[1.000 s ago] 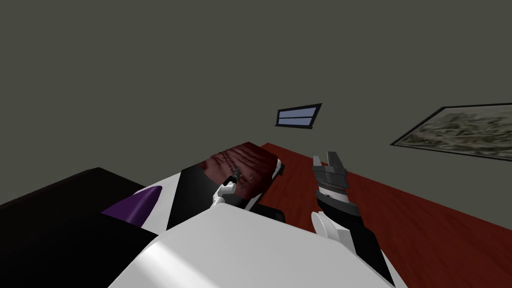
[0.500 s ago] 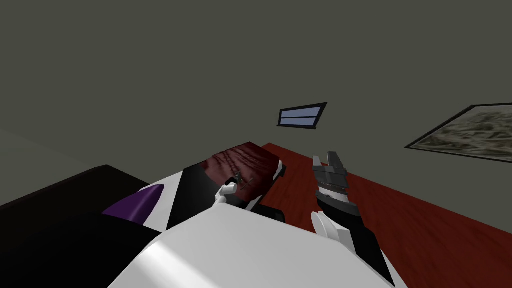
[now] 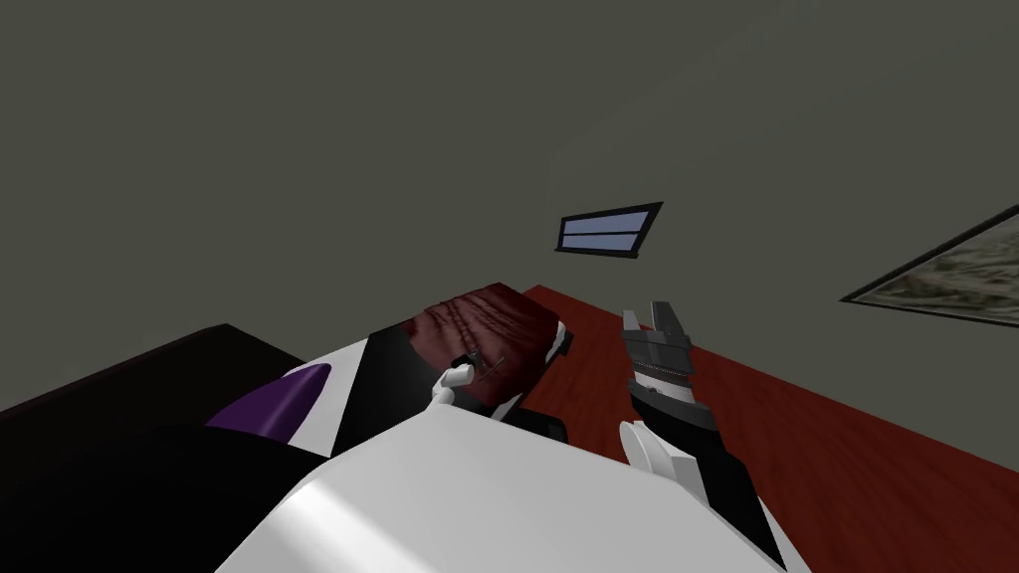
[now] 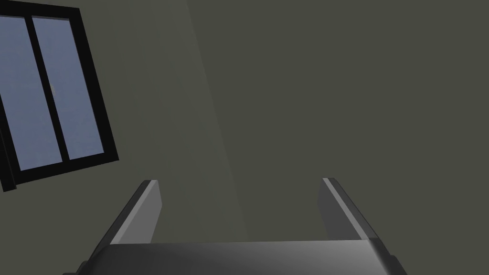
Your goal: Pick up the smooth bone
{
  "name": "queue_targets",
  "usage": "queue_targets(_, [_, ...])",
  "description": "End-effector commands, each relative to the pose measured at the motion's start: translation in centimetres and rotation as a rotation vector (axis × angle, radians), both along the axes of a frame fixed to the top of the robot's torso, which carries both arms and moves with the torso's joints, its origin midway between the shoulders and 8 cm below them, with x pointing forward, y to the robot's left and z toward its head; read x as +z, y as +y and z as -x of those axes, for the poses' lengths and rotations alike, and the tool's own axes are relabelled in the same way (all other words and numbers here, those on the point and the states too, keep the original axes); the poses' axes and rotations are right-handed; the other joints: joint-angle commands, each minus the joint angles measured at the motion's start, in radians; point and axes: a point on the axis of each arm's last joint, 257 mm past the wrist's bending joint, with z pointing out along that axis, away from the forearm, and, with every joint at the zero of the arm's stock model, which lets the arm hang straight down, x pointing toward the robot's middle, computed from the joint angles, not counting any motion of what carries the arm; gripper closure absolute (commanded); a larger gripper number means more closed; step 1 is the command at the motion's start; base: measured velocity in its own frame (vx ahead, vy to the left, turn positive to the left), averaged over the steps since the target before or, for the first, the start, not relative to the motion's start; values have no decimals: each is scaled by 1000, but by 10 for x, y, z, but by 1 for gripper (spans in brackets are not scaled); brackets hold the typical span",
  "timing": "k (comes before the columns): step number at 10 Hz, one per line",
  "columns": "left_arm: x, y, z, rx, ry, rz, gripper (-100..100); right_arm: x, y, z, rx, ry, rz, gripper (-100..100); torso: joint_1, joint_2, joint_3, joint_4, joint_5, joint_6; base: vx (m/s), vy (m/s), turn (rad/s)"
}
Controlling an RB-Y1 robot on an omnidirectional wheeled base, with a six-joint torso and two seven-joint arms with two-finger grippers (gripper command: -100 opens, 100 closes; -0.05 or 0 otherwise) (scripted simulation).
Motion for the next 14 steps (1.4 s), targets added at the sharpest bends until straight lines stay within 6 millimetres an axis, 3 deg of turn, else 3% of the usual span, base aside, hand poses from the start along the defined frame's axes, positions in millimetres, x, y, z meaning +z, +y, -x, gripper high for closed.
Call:
queue_targets(1, [-15,-5,12,10,45,22,-100,0,0,0,0,0,0,0,0,0,0,0,0,0,44,-9,37])
queue_targets(6, [-55,-32,43,49,195,131,-100,0,0,0,0,0,0,0,1,0,0,0,0,0,48,-2,49])
queue_targets(9, [-65,-42,52,60,239,164,-100,0,0,0,0,0,0,0,1,0,0,0,0,0,50,-1,48])
queue_targets(14, [-93,-94,89,95,399,299,-100,0,0,0,0,0,0,0,3,-3,-2,-1,0,0,84,24,63])
